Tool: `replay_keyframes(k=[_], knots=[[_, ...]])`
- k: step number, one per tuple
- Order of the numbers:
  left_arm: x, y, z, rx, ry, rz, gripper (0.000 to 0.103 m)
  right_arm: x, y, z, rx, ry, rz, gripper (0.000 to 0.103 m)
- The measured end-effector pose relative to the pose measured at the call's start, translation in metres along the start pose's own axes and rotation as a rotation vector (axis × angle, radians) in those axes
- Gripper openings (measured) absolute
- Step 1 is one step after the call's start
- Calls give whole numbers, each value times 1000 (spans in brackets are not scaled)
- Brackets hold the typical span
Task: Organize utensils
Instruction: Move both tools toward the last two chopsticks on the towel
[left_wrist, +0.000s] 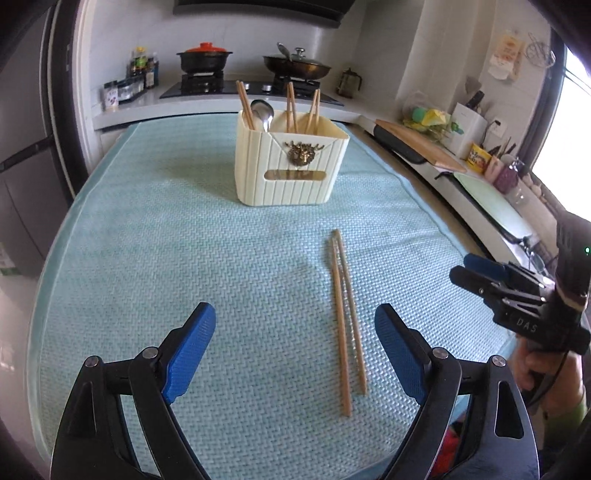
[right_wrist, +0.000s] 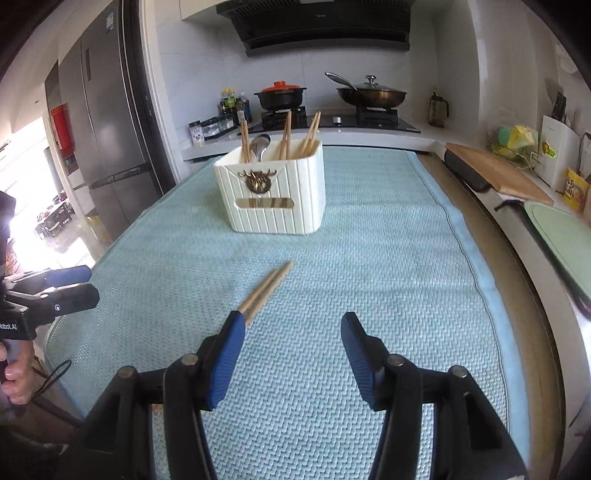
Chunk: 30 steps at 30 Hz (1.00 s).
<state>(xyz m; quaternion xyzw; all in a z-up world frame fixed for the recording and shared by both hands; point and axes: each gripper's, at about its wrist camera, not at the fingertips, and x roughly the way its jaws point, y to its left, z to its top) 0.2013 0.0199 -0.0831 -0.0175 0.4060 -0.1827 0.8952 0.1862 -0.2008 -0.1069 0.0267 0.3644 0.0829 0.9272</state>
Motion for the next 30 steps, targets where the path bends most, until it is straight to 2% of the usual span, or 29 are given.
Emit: replay_keyframes(k=[3, 11, 19, 26, 30], knots=[[3, 1, -4, -6, 0, 35, 89, 3, -3, -10, 24, 18, 4, 55], [7, 9, -10, -41, 21, 36, 89, 13, 0, -20, 39, 50, 27, 55], [20, 14, -5, -97, 39, -13, 89, 14, -5, -24, 80, 65, 43, 55], [48, 4, 2, -72, 65, -38, 89, 17, -16, -30, 125, 98, 21, 55], [63, -6, 6, -39, 75, 5, 89, 19, -14, -31, 115, 102, 27, 55]])
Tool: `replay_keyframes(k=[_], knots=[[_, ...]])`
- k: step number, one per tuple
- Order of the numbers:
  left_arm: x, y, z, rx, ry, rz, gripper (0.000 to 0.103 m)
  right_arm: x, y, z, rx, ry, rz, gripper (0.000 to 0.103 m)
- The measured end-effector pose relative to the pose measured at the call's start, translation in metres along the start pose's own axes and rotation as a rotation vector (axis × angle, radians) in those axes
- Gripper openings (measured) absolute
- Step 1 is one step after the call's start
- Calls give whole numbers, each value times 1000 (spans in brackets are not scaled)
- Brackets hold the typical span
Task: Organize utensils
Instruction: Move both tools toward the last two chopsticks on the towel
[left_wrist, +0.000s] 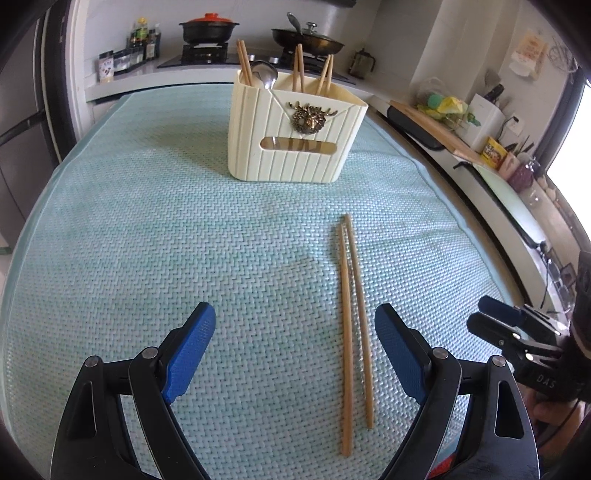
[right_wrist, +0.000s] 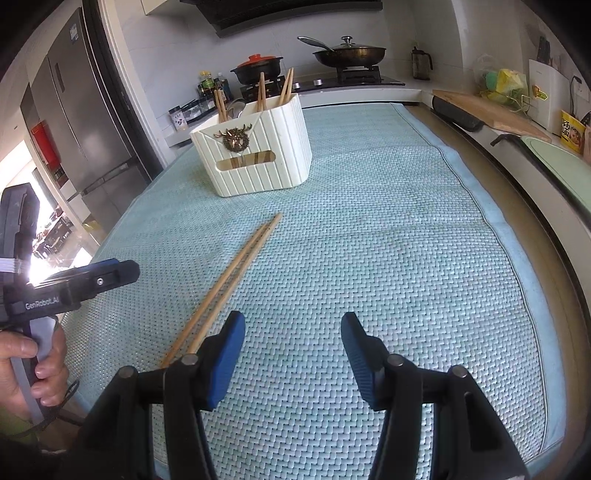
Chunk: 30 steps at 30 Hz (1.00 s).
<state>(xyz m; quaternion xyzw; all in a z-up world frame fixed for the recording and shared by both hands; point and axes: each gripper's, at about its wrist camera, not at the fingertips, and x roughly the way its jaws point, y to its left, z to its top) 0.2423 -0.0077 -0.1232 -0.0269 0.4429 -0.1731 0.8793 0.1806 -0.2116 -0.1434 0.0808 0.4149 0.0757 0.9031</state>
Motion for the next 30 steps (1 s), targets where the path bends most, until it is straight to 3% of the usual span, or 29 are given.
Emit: replay_keyframes(k=[6, 12, 20, 30], knots=[[9, -6, 0, 56, -3, 72, 89, 6, 0, -1, -2, 25, 5, 55], [17, -3, 0, 76, 16, 79, 89, 8, -3, -3, 10, 30, 6, 55], [37, -7, -2, 116, 71, 35, 89, 10, 3, -7, 5, 40, 22, 55], [65, -28, -9, 225, 120, 85, 89, 3, -6, -10, 27, 29, 19, 55]])
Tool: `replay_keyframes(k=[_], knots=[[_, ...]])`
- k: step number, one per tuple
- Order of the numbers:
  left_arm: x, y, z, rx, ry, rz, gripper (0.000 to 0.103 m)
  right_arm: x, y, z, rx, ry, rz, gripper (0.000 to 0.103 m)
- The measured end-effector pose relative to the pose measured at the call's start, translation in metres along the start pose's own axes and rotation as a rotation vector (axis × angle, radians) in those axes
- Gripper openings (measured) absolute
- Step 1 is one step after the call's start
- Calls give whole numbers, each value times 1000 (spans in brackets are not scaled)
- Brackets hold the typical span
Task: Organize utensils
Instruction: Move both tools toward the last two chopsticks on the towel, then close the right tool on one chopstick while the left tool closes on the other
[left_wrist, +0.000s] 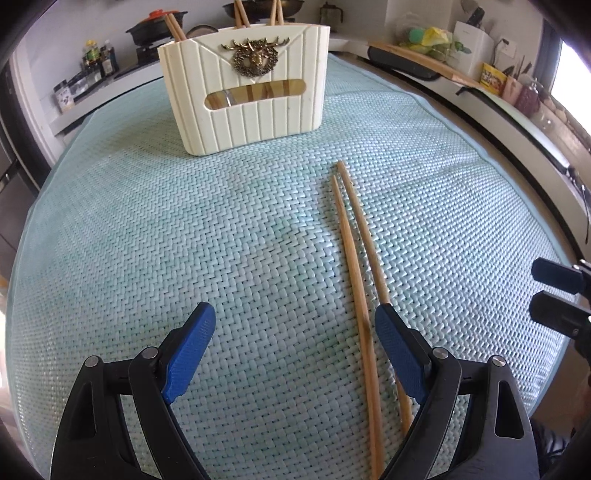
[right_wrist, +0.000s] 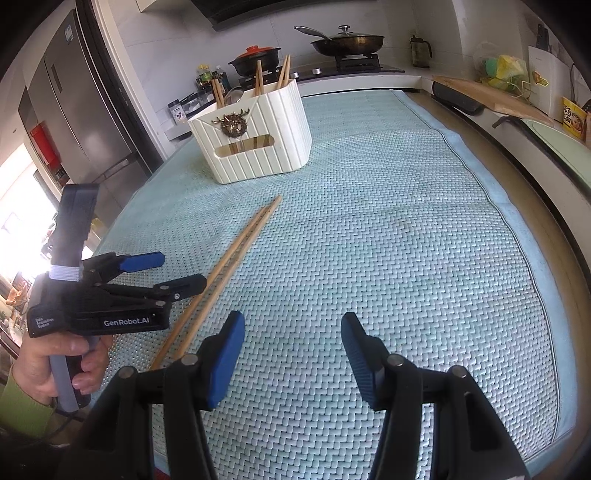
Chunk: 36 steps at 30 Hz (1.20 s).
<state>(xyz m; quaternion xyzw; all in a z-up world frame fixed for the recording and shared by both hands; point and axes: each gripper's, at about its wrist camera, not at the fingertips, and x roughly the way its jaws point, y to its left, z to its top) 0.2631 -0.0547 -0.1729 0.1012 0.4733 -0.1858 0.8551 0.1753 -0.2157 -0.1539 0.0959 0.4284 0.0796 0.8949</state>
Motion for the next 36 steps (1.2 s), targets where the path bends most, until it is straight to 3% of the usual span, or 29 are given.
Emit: replay_keyframes(k=[9, 23, 29, 34, 36], knots=[[10, 17, 7, -40, -5, 33, 90, -1, -5, -2, 12, 4, -6, 55], [2, 60, -17, -145, -13, 89, 90, 15, 6, -2, -18, 44, 7, 55], [8, 61, -6, -128, 18, 49, 90, 18, 12, 4, -48, 49, 5, 55], [21, 49, 21, -33, 38, 33, 90, 34, 18, 19, -71, 81, 32, 55], [25, 48, 32, -14, 43, 17, 84, 44, 20, 29, -83, 99, 43, 55]])
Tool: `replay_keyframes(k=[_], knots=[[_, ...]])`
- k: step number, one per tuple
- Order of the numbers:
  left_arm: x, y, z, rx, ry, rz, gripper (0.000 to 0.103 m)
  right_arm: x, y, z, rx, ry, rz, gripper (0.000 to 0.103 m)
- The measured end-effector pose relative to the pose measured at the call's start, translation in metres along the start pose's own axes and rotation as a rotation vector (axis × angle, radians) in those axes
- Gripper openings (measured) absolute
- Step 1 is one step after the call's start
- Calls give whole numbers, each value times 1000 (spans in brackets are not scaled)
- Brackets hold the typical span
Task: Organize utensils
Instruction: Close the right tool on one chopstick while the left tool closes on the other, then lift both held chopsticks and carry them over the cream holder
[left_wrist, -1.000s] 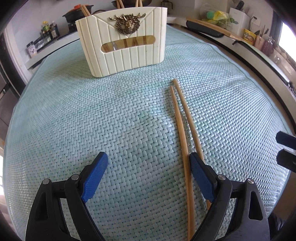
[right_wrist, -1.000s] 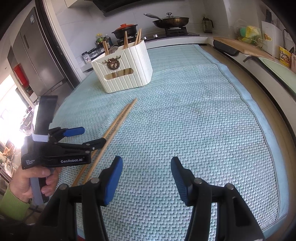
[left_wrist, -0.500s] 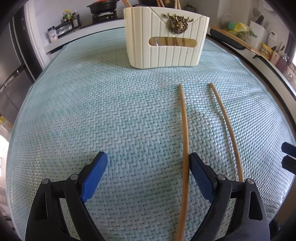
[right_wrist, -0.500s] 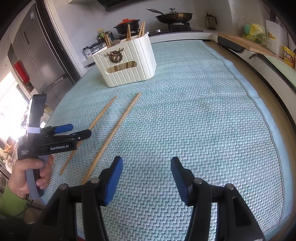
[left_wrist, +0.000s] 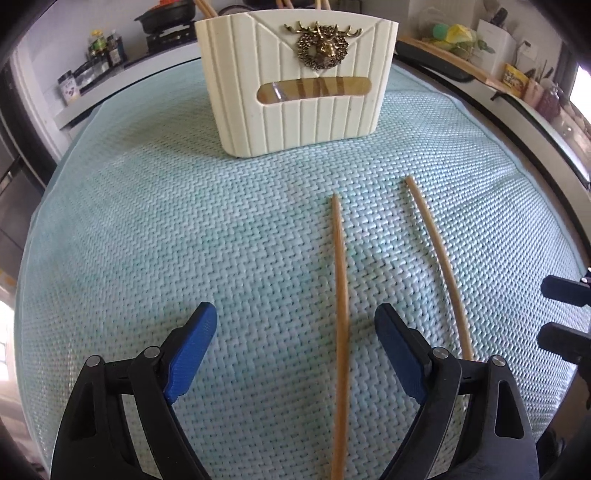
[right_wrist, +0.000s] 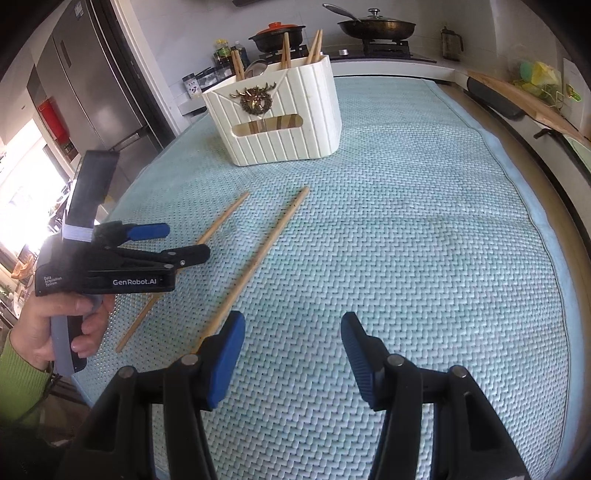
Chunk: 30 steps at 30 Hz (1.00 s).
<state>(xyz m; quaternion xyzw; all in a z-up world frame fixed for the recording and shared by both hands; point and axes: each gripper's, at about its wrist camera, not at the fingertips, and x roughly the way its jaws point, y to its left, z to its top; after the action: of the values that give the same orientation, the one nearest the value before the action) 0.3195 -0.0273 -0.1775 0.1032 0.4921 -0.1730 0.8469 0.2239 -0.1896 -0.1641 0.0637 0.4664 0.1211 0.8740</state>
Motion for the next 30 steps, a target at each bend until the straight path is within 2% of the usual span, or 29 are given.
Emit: replay_keyframes(k=[3, 7, 11, 13, 14, 16, 17, 18, 19, 21, 24, 30], knots=[[8, 3, 12, 2, 20, -16, 75, 14, -2, 22, -5, 24, 8, 55], [11, 5, 17, 28, 32, -18, 68, 43, -6, 58, 32, 75, 40, 55], [10, -2, 21, 67, 53, -40, 42, 83, 5, 85, 25, 165, 12, 55], [10, -7, 23, 85, 56, -36, 32, 95, 16, 93, -16, 162, -42, 53], [10, -9, 23, 92, 59, -46, 23, 100, 21, 96, -32, 172, -81, 52], [10, -14, 25, 102, 61, -44, 14, 104, 25, 101, -19, 176, -117, 32], [11, -16, 26, 109, 60, -41, 8, 106, 25, 102, -3, 180, -122, 27], [11, -18, 26, 115, 59, -39, 7, 107, 25, 103, 12, 181, -125, 15], [12, -19, 28, 118, 57, -36, 7, 109, 25, 104, 22, 185, -126, 10], [12, -20, 29, 116, 52, -44, 5, 113, 23, 108, 36, 174, -123, 7], [9, -13, 32, 94, 37, -53, 4, 109, 11, 116, 84, 141, -70, 6], [-40, 15, 39, 3, -91, -100, 4, 56, 2, 118, 93, -11, 48, 6]])
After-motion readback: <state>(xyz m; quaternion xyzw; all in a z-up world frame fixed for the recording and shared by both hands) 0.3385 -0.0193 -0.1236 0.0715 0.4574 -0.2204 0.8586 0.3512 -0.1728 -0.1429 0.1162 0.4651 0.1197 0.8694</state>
